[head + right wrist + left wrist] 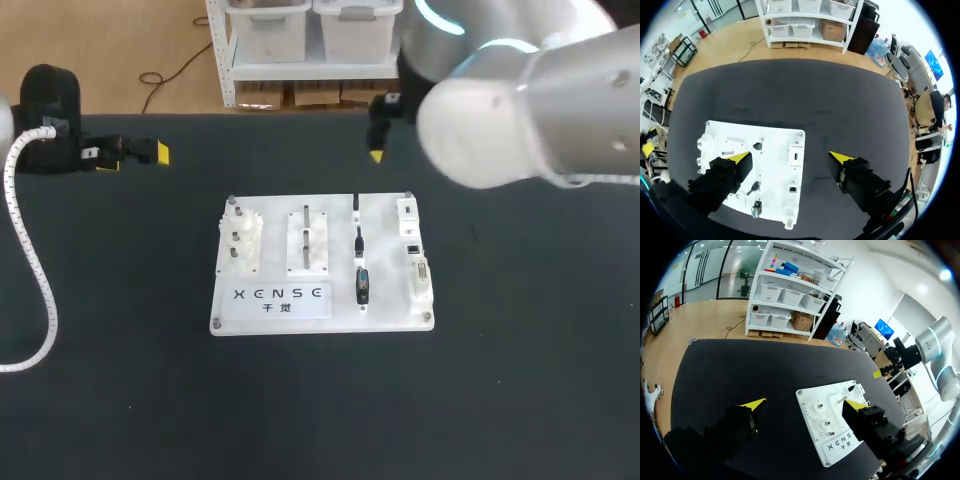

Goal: Insert the USB connector, Ethernet cable, and multi-pin plug into their matching sockets one by one.

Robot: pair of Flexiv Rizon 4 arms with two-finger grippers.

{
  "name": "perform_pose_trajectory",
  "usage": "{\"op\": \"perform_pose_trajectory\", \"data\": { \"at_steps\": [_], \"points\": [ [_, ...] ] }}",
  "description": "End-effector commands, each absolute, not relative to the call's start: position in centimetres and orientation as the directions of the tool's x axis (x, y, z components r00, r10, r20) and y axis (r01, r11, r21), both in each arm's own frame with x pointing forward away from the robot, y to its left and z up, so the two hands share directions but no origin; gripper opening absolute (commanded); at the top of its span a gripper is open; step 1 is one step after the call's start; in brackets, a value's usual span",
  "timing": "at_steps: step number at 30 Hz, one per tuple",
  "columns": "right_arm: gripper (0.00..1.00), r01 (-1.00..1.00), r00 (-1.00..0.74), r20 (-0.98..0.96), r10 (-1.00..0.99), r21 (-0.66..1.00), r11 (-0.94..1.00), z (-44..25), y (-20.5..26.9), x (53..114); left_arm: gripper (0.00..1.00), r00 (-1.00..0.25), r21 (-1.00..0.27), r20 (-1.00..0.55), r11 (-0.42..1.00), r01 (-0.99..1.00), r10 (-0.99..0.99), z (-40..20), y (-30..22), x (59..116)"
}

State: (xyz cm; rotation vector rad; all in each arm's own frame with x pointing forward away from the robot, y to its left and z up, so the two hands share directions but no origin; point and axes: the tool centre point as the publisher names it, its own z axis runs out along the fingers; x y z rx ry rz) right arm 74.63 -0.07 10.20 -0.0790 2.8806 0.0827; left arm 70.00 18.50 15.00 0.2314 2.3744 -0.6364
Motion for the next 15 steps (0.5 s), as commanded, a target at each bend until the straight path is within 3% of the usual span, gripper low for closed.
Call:
{"op": "perform_pose_trajectory", "data": {
  "at_steps": [1,15],
  "points": [
    [1.00,-0.038,-0.970,-0.240,-0.046,-0.036,0.999,8.7,1.7,75.6,1.00,-0.767,-0.383,-0.642,0.866,0.321,0.000,15.0,18.5,70.0],
    [1.00,-0.011,-0.988,-0.156,-0.013,-0.015,1.000,5.4,4.5,75.6,1.00,-0.767,-0.383,-0.642,0.866,0.321,0.000,15.0,18.5,70.0]
  ]
}}
